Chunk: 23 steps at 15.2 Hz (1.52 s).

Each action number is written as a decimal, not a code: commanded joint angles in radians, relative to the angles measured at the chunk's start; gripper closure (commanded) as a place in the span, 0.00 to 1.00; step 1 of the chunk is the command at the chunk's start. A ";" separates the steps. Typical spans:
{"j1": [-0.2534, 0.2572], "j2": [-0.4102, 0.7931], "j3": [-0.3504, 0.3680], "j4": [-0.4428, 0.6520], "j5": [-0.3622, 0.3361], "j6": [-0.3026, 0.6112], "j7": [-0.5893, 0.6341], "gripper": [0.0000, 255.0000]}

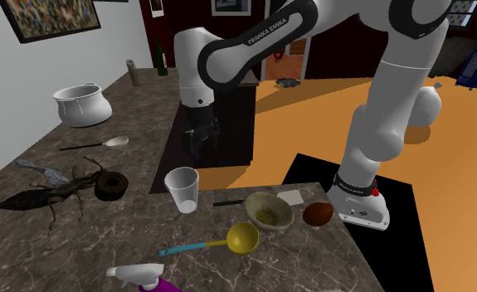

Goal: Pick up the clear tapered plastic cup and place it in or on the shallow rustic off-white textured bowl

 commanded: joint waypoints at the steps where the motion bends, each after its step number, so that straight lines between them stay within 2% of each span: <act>1: 0.012 0.074 0.016 0.056 -0.024 0.028 0.038 0.00; 4: 0.032 0.152 0.028 0.121 -0.055 0.049 0.081 0.00; 11: 0.042 0.199 0.030 0.071 -0.068 0.146 0.091 0.00; 19: 0.042 0.199 0.030 0.071 -0.068 0.146 0.091 0.00; 20: 0.042 0.199 0.030 0.071 -0.068 0.146 0.091 1.00; 23: 0.042 0.199 0.030 0.071 -0.068 0.146 0.091 1.00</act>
